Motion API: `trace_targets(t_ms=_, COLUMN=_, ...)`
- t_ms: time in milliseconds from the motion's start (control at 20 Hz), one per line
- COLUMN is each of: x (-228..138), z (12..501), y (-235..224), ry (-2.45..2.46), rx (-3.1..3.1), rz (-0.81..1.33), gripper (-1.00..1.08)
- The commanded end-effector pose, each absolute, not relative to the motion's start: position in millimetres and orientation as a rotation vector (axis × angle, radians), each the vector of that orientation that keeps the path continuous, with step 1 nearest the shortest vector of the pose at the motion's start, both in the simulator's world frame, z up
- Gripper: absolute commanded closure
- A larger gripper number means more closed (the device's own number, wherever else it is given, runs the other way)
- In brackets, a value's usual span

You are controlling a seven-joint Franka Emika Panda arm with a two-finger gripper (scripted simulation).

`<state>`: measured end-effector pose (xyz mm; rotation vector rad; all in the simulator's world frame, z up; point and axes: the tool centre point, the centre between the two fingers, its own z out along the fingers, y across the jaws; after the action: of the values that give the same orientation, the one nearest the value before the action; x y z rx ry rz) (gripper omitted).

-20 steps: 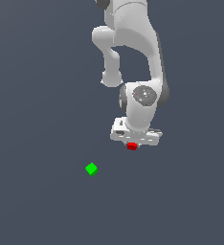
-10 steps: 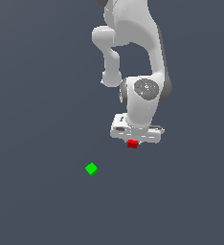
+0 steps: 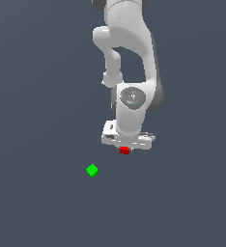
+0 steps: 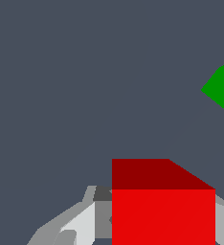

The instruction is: Stack the red cube on top of the green cube.

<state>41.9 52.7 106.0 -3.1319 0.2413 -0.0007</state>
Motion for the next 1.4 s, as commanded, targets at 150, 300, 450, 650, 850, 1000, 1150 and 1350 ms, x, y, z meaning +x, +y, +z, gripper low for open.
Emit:
trace_targets(t_ms=150, x=62, z=93, y=9, ry=0.242, rx=-3.132, rz=-0.001, gripper=1.08)
trace_targets(t_ms=300, x=75, z=85, y=-17, ry=0.242, rx=-3.132, rz=-0.001, gripper=1.08)
trace_targets(t_ms=450, x=87, z=77, y=-42, ry=0.242, rx=-3.132, rz=-0.001, gripper=1.08)
trace_targets(t_ms=650, x=99, z=70, y=-66, ry=0.242, rx=-3.132, rz=0.0, gripper=1.08)
trace_targets(t_ms=850, x=107, z=65, y=-81, ry=0.242, rx=-3.132, rz=0.0, gripper=1.08)
trace_targets(t_ms=1000, x=112, z=63, y=-88, ry=0.242, rx=-3.132, rz=0.0, gripper=1.08)
trace_targets(t_ms=1150, x=114, z=62, y=-92, ry=0.243, rx=-3.132, rz=0.0, gripper=1.08)
trace_targets(t_ms=1350, x=115, z=61, y=-93, ry=0.243, rx=-3.132, rz=0.0, gripper=1.08)
